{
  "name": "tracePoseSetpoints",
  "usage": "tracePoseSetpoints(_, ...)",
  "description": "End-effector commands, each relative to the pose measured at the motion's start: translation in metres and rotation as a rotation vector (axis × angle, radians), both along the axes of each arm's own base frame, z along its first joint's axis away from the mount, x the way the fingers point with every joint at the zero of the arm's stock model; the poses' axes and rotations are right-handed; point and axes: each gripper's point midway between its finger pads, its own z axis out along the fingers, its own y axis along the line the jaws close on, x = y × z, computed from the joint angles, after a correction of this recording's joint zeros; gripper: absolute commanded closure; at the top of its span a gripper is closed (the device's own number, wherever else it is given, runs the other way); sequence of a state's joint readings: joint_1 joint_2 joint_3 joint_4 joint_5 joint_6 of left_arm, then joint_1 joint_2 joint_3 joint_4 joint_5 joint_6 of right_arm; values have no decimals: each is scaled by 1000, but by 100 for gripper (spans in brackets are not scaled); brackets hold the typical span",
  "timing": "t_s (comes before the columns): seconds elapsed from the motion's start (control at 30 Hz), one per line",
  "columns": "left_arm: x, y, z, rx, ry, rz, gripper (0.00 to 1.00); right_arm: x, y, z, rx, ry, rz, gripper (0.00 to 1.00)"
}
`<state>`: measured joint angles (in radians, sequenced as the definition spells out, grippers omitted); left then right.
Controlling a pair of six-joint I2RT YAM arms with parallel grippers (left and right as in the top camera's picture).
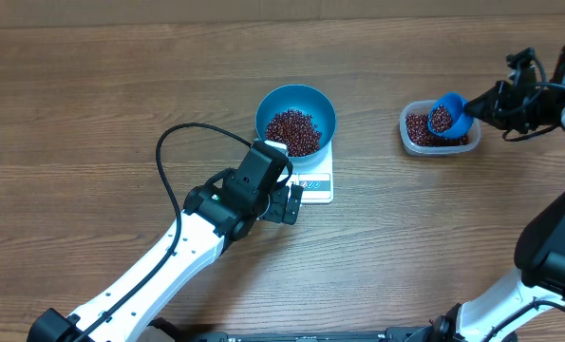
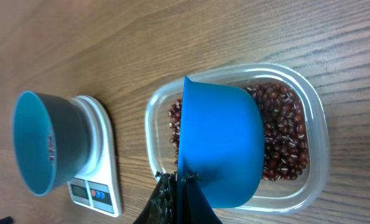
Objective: Scoop item into bowl and weigh 150g on scale
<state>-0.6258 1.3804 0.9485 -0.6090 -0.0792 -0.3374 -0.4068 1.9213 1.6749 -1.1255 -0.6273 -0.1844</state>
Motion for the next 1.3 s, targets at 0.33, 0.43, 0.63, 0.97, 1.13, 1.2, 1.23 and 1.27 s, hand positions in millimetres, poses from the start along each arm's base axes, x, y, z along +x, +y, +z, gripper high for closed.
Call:
tracePoseSetpoints(0.33,-1,4,-2,15,-2,-7,0,11,54,96,251,-299,195,96)
tracePoseSetpoints(0.43,-1,4,-2,15,-2,-7,0,13,78,104,288,-329,258,96)
tracePoseSetpoints(0.63,-1,4,-2,15,-2,-7,0,18,132,107,278,-373,398,96)
tracePoseSetpoints(0.97,-1,4,-2,15,-2,-7,0,28,214,97,74,-442,581,96)
tracePoseSetpoints(1.13,-1,4,-2,15,-2,-7,0,30,246,104,-118,-513,676,96)
tracePoseSetpoints(1.2,-1,4,-2,15,-3,-7,0,30,256,111,-195,-545,704,96)
tracePoseSetpoints(1.23,-1,4,-2,15,-2,-7,1,30,261,114,-232,-561,721,97)
tracePoseSetpoints(1.27,-1,4,-2,15,-2,-7,0,29,265,117,-268,-577,740,96)
